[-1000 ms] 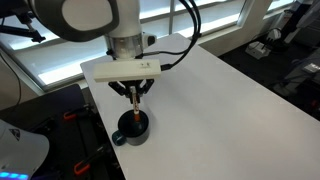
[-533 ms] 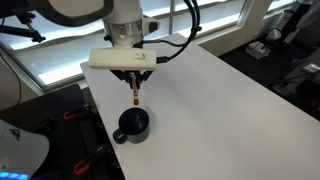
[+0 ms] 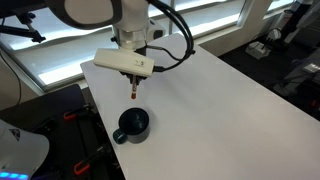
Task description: Remove the marker from the mug
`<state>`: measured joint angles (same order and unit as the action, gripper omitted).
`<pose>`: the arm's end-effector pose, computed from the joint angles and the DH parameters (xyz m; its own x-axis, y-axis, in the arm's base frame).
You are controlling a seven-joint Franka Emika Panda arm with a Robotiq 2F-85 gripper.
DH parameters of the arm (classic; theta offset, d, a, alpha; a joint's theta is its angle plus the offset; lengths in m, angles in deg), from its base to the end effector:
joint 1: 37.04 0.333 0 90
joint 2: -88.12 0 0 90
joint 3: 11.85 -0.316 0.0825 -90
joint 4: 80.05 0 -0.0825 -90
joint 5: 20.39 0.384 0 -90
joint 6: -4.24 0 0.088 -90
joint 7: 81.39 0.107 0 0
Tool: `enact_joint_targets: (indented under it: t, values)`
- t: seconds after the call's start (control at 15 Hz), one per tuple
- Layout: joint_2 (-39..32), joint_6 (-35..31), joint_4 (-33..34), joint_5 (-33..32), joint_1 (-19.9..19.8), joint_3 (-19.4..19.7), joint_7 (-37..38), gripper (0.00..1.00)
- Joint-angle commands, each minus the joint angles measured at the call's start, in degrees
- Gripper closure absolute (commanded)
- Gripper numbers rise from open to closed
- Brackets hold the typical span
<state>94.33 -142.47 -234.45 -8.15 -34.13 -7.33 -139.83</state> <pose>0.4050 -0.0138 0.2637 0.6885 0.7205 0.0825 0.7252 -0.6820 -0.0949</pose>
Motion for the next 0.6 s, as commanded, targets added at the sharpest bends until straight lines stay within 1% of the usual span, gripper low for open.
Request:
enact_joint_targets:
  t: [0.0,0.13,0.27,0.53]
  values:
    - [-8.38,1.78,4.76,5.07,0.7,-1.12,-0.12,0.95]
    - [-13.25,2.27,7.02,5.48,-0.25,-2.64,0.88,0.95]
    - [-18.23,2.81,9.61,4.49,-1.44,-4.05,2.15,0.95]
    - [-24.68,4.84,14.53,2.36,-4.02,-6.41,5.15,0.95]
